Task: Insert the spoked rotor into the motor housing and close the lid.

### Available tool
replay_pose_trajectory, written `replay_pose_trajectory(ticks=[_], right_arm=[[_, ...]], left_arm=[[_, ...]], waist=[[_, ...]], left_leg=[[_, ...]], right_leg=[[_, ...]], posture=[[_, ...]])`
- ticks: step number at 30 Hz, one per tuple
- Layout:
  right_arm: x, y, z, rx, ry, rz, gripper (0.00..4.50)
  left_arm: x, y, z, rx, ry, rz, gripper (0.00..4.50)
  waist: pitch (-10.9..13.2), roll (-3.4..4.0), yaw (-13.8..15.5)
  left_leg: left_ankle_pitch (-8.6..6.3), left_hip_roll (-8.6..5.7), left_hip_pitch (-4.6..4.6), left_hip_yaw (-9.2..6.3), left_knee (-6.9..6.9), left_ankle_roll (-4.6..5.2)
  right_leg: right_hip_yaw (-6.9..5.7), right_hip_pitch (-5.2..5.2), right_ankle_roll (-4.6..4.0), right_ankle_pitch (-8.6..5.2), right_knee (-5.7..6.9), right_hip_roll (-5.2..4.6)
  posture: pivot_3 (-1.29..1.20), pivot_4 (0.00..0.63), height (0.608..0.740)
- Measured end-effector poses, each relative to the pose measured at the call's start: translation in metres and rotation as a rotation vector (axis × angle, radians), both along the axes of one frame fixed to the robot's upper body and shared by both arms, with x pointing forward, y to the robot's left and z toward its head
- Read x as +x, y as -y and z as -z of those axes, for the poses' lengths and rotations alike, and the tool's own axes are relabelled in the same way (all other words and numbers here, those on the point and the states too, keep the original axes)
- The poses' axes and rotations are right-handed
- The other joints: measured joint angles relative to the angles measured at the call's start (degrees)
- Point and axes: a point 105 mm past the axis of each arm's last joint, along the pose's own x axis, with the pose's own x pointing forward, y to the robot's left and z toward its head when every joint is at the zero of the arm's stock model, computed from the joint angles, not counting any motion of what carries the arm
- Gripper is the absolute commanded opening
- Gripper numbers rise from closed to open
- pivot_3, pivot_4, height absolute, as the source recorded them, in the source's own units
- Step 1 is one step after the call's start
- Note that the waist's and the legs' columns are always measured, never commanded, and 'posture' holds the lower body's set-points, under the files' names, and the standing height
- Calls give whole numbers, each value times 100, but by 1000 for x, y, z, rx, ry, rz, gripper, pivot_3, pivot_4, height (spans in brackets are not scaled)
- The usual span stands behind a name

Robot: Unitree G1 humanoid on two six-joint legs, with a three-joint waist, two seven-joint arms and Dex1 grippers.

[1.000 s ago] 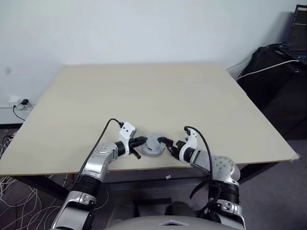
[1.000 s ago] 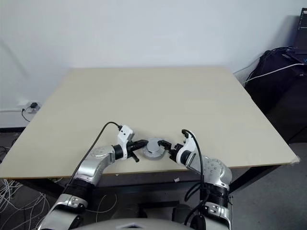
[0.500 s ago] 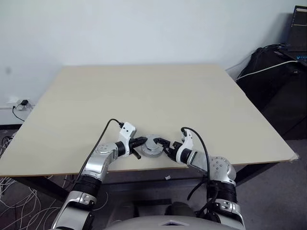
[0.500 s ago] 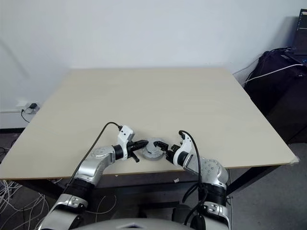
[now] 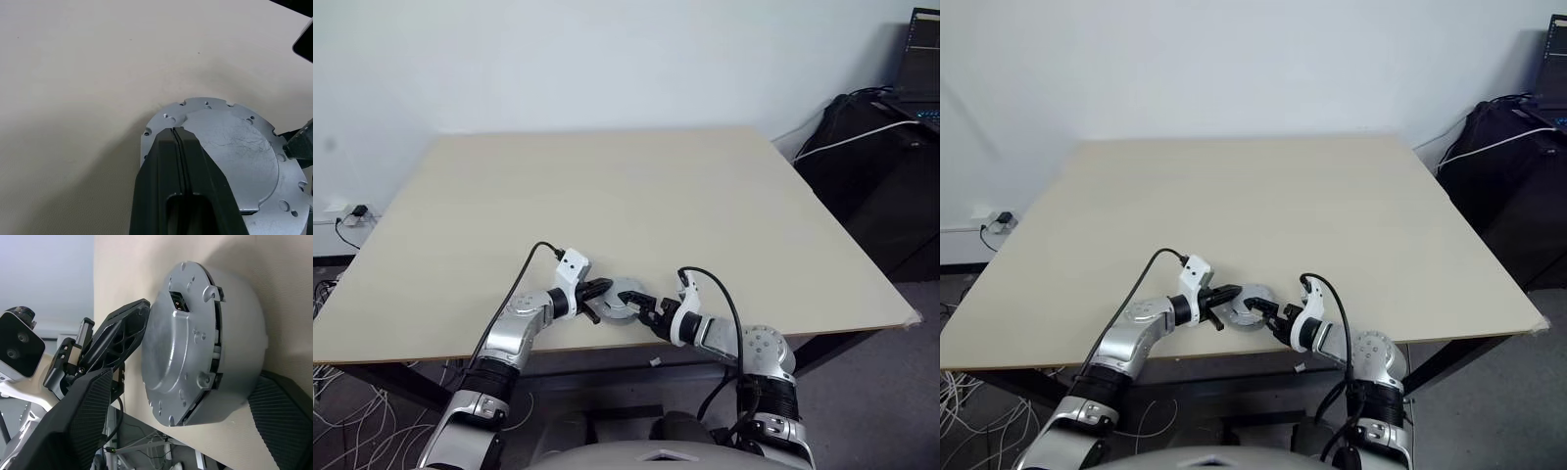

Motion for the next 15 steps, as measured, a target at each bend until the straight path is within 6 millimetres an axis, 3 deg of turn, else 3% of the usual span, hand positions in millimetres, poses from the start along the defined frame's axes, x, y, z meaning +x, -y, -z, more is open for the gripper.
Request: replay_pose_trajectory(ticks=[8,15], right_arm=[[0,2,0,13,-5,15,1338],[0,3,-1,10,-6,22,1326]], left_arm=[[1,-1,-1,-2,7,-8,0],[1,-1,-2,-5,16,-7,0]], waist=[[4,6,-14],[9,13,-7]], left_leg=[[0,0,0,0,-1,0],[0,0,-4,0,-2,0]], right_leg=[[-1,-1,0,0,1,-1],[-1,-3,0,0,0,-2]], posture=[[0,0,740],[0,0,740]])
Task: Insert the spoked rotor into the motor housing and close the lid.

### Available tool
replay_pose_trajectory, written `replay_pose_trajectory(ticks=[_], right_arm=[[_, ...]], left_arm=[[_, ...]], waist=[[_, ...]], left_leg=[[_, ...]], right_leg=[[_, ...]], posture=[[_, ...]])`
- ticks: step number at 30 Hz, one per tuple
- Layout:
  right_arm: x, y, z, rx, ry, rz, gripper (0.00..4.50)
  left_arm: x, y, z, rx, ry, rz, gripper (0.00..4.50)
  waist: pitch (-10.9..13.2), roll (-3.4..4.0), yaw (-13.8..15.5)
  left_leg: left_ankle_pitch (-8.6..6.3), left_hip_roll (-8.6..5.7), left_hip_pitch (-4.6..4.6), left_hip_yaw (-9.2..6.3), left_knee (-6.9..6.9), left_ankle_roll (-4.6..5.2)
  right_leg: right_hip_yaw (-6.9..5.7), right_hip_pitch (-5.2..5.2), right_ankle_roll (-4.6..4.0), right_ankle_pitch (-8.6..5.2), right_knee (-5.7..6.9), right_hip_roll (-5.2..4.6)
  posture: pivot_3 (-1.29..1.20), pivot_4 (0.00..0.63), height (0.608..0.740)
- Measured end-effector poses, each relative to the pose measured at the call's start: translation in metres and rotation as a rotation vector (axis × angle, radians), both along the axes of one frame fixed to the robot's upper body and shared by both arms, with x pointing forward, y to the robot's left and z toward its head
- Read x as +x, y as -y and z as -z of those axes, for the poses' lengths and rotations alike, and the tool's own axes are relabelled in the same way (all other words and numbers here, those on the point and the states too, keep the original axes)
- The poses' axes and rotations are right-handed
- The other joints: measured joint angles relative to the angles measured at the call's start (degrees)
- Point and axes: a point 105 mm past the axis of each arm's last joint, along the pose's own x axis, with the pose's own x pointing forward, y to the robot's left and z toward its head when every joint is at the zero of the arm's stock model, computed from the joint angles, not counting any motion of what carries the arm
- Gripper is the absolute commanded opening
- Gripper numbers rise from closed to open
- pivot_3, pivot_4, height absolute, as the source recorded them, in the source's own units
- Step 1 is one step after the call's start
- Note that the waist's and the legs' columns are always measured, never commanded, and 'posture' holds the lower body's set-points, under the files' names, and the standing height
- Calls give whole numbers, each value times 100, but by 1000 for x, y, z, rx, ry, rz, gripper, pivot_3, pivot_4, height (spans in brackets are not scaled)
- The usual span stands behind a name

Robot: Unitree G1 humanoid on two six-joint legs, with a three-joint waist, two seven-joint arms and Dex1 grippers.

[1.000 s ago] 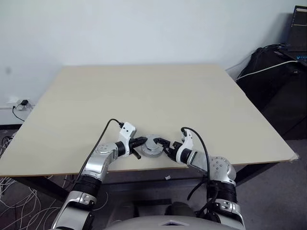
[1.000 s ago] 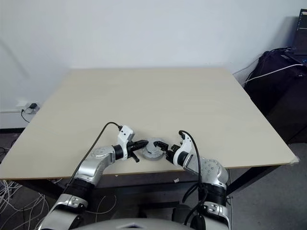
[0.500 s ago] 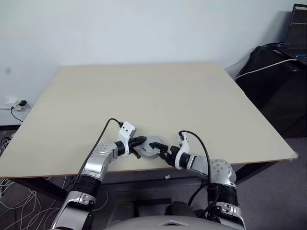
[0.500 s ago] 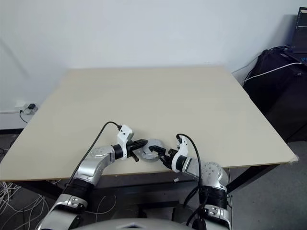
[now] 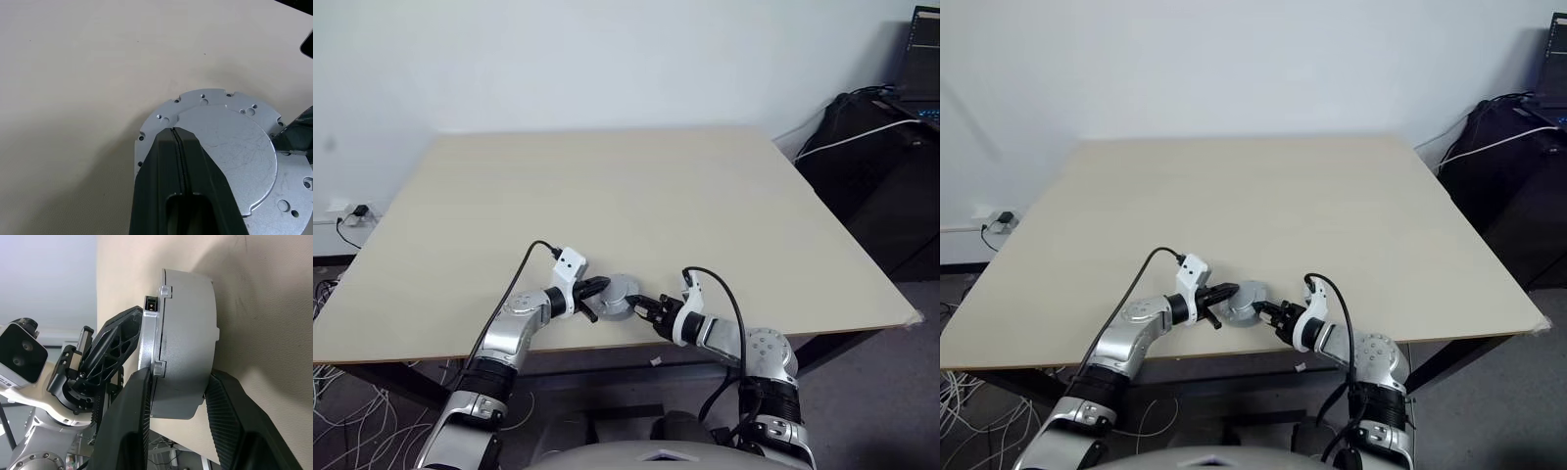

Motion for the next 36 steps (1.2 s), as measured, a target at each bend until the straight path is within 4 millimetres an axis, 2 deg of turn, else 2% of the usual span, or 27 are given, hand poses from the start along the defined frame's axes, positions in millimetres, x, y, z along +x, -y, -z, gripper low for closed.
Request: replay_pose_trajectory(ticks=[20,25,27,29,31,33,36], right_arm=[[-8,1,0,15,-16,-3,1306],[-5,1,-3,23,-3,12,1273],[-5,2,-4,25,1,17,1273],[-4,1,-4,27,4,23,1273],[-4,1,-4,28,7,27,1273],[-3,2,-4,29,6,33,1272],[-3,2,-5,32,5,40,1271]], left_arm=[[-1,2,-1,-55,-6,-34,0],[-7,0,-10,-240,-17,-153,0],[-7,-2,-25,-357,3,-203,0],[-10,-12,-49,-503,34,-261,0],[-17,-22,-62,-599,36,-295,0],[-26,-29,-61,-654,-7,-325,0],[-43,-35,-48,-731,-120,-381,0]], waist=[[6,7,22],[28,4,19],[45,-2,18],[48,-2,6],[49,0,1],[51,-2,1],[64,-10,-5]], left_leg=[[0,0,-3,0,0,1],[0,0,-13,0,1,1],[0,1,-17,0,1,0],[0,1,-19,0,0,0],[0,1,-19,1,0,1],[0,0,-18,1,2,1],[1,0,-15,0,11,2]], right_leg=[[-2,0,0,0,-4,0],[-1,-8,1,0,-4,0],[-2,-13,1,0,-3,1],[-2,-16,0,0,-3,1],[-2,-15,0,-1,-4,3],[-4,-11,0,-2,-5,5],[-7,-5,2,-2,-5,9]], posture=[[0,0,740],[0,0,740],[0,0,740],[0,0,740],[0,0,740],[0,0,740],[0,0,740]])
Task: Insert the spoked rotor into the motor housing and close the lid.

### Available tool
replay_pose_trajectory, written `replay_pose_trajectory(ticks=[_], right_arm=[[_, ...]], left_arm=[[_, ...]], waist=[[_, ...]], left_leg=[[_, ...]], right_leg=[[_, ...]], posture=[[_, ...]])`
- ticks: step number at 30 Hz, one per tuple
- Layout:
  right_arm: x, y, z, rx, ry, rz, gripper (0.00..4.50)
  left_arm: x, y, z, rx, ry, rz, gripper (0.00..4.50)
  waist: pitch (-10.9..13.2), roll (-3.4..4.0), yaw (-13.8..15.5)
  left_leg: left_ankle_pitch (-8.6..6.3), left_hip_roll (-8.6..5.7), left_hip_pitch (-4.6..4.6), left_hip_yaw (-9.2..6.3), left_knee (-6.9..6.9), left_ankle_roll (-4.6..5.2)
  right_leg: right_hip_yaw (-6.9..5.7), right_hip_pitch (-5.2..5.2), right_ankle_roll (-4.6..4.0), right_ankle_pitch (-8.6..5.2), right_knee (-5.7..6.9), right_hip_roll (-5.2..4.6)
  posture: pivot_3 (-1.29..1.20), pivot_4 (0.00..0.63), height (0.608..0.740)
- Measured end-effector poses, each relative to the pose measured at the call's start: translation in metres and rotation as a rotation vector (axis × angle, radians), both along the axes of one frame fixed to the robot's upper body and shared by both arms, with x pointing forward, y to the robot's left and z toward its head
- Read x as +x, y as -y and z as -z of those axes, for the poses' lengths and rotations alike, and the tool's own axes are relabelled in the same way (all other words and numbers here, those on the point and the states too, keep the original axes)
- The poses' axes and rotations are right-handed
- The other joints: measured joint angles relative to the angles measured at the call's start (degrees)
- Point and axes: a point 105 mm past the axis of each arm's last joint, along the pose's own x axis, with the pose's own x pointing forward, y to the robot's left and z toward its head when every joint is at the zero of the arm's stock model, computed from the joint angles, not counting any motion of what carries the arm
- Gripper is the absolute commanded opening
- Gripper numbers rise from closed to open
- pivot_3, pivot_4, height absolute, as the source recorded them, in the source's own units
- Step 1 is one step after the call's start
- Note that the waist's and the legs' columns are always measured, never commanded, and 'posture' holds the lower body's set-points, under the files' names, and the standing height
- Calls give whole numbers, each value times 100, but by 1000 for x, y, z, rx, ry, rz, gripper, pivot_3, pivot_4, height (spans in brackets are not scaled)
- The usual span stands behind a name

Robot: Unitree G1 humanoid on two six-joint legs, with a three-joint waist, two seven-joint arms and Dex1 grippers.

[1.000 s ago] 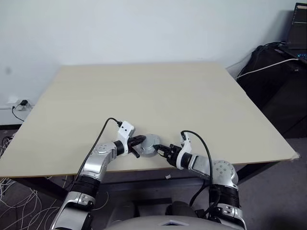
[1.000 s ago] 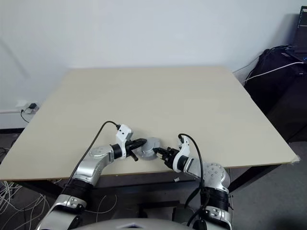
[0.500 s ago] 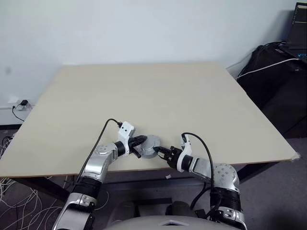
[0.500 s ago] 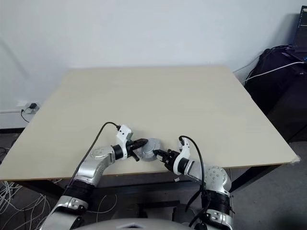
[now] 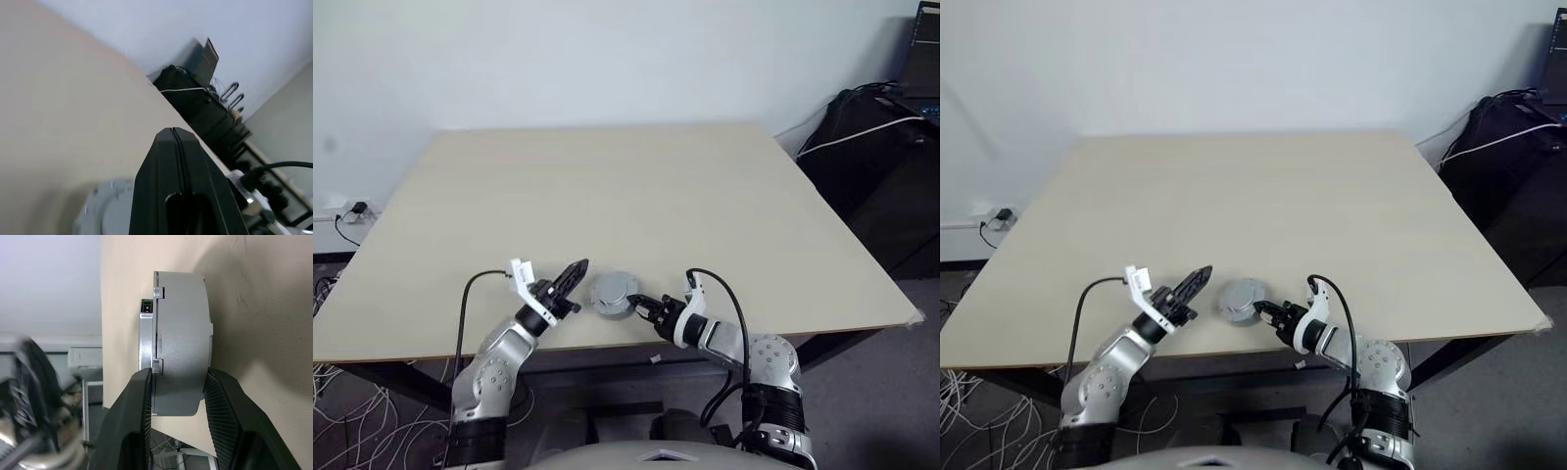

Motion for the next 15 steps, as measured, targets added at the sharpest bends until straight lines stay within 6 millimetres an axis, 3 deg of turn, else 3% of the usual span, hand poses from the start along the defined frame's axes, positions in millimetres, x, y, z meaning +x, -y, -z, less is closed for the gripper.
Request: replay_pose_trajectory(ticks=[7,15], right_arm=[[1,-1,-3,19,-1,6,1237],[-5,-10,-4,30,-18,-48,1237]], left_arm=[[-38,0,33,-202,-259,-31,0],[-42,1,40,-241,-312,-69,0]], waist=[[52,-23,-17],[68,-36,-16]], left_leg=[[1,0,1,-1,4,2],[15,0,1,3,4,27]], right_leg=[[-7,3,11,-4,1,14],[-14,2,11,-4,0,16]], posture=[[0,0,740],[0,0,740]])
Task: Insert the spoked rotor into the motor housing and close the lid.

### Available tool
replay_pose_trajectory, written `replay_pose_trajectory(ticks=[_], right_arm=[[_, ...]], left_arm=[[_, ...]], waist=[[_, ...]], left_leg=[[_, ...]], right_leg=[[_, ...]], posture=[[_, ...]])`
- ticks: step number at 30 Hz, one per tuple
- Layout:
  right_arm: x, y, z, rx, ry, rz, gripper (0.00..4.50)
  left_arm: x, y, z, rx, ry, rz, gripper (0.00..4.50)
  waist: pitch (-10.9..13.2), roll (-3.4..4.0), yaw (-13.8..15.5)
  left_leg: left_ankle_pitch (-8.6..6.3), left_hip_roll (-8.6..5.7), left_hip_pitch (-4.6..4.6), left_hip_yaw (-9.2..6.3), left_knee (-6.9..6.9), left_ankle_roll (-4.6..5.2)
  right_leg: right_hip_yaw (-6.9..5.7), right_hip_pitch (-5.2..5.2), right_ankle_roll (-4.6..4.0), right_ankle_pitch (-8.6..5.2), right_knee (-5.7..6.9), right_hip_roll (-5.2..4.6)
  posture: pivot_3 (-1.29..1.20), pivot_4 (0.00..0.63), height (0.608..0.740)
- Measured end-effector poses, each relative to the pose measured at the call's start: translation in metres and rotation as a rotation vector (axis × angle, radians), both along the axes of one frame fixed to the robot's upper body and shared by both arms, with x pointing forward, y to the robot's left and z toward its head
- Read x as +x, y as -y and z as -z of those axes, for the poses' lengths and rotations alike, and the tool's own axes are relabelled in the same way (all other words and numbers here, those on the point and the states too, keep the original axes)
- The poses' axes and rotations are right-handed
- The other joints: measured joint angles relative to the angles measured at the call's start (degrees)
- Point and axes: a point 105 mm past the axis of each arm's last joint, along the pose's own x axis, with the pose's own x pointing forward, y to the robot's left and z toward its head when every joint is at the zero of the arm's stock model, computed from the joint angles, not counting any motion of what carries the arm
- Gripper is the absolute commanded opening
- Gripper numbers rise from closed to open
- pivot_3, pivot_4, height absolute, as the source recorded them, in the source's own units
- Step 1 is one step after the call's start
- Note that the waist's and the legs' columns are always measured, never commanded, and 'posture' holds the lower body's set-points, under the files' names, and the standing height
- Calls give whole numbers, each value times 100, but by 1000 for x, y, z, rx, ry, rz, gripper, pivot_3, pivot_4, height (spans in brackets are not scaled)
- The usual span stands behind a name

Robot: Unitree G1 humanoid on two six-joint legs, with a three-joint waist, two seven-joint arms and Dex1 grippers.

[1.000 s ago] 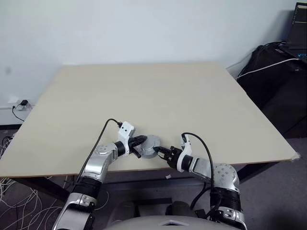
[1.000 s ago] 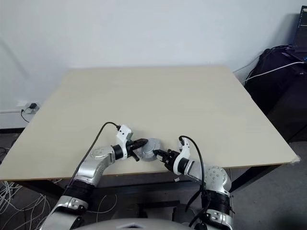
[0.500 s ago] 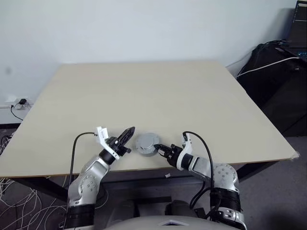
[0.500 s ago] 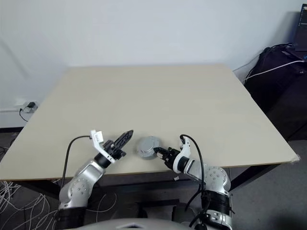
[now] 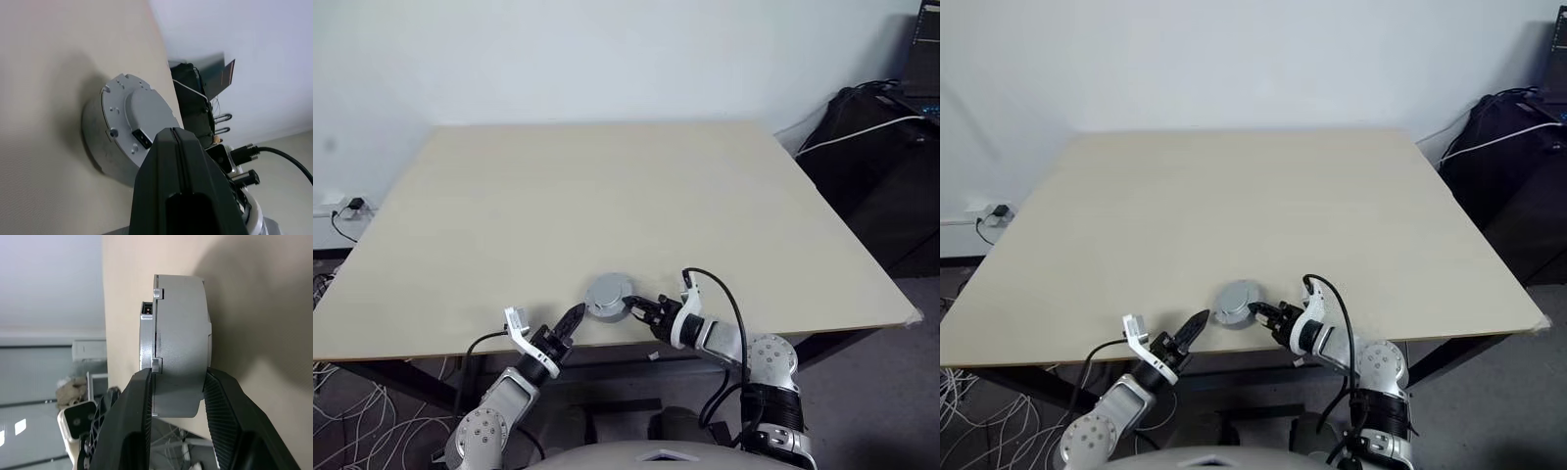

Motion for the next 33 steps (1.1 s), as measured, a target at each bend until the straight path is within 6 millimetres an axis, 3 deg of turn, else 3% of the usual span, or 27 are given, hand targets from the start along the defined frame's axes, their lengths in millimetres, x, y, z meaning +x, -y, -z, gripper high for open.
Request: replay_pose_trajectory(ticks=[11,16,19,30,33], right_arm=[[9,7,-5,14,17,71,1237],[23,10,-23,56,71,116,1237],[27,5,-42,88,131,105,1237],[23,-21,-73,138,193,4,1237],[19,-25,-72,139,179,-14,1237]], left_arm=[[-9,-11,-6,-191,-16,-93,0],[-12,-17,-5,-246,-52,-145,0],[-12,-16,-7,-286,-58,-146,602],[-9,-3,-16,-362,-46,-90,4287],[-5,-1,-19,-375,-30,-80,4479]], waist=[[4,-2,-9],[8,-2,-13],[8,-2,-15],[8,-2,-20],[8,-2,-16]], left_leg=[[-15,0,0,0,1,-26],[-15,1,0,0,5,-26],[-1,1,-1,0,3,-2],[0,0,0,2,3,0],[1,1,0,2,3,1]], right_leg=[[1,0,1,-1,-1,0],[1,0,3,0,1,2],[1,0,3,-1,0,5],[3,1,3,-1,0,4],[2,1,3,-1,0,5]], posture=[[0,0,740],[0,0,740],[0,0,740],[0,0,740],[0,0,740]])
